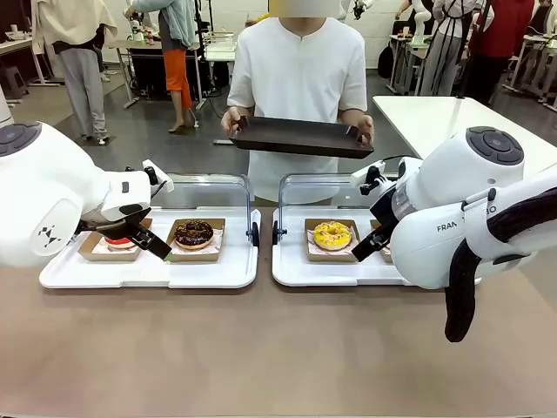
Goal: Provide the desired donut to the person.
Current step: Pick up and lift the Paper togo box containing the Donut pointed at by the person.
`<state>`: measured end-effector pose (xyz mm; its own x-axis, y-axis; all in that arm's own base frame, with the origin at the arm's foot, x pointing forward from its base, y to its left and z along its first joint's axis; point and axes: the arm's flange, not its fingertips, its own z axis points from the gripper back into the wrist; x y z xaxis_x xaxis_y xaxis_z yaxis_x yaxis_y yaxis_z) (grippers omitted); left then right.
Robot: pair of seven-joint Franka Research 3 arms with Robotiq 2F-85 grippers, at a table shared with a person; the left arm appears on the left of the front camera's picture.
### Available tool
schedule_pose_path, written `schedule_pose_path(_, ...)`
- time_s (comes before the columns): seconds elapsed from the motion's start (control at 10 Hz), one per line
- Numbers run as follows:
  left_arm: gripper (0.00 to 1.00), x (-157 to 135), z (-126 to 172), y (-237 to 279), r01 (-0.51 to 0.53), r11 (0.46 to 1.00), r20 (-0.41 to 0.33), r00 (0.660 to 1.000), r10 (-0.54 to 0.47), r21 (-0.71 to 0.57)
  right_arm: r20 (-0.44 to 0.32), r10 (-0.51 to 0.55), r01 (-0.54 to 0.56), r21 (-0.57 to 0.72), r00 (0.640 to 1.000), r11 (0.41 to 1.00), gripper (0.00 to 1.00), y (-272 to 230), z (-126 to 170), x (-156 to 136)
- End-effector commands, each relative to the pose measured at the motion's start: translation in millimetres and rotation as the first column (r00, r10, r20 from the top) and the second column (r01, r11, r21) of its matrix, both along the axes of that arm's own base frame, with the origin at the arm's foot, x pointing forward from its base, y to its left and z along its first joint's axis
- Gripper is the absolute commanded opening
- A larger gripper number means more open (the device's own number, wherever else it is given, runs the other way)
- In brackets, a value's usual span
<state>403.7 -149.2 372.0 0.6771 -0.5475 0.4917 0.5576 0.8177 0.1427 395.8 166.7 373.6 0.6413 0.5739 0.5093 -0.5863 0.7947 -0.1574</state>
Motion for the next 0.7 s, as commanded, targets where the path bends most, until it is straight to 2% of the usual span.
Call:
schedule_pose_path(0.0,1.00,-25.3,22.4,6.9,0.024,1.000,0.019,1.000,-0.025,0.018,0.031,-0.013,0.013,-0.005,0.999,1.000,1.00,-12.7,21.0,-19.5)
schedule_pose_path(0.3,1.00,-76.6,99.5,24.2,0.011,0.991,0.098,0.995,-0.024,0.137,0.122,0.009,-0.005,-0.032,0.993,0.999,1.00,-39.0,101.8,-82.2)
schedule_pose_path(0.4,1.00,-102.3,113.8,25.3,0.030,0.986,0.099,0.994,-0.046,0.163,0.139,0.011,-0.003,-0.059,0.990,0.998,1.00,-50.6,124.1,-108.3)
schedule_pose_path(0.6,1.00,-126.1,130.0,27.9,0.083,0.979,0.080,0.992,-0.099,0.185,0.113,0.010,-0.003,-0.066,0.994,0.998,1.00,-62.6,144.7,-141.4)
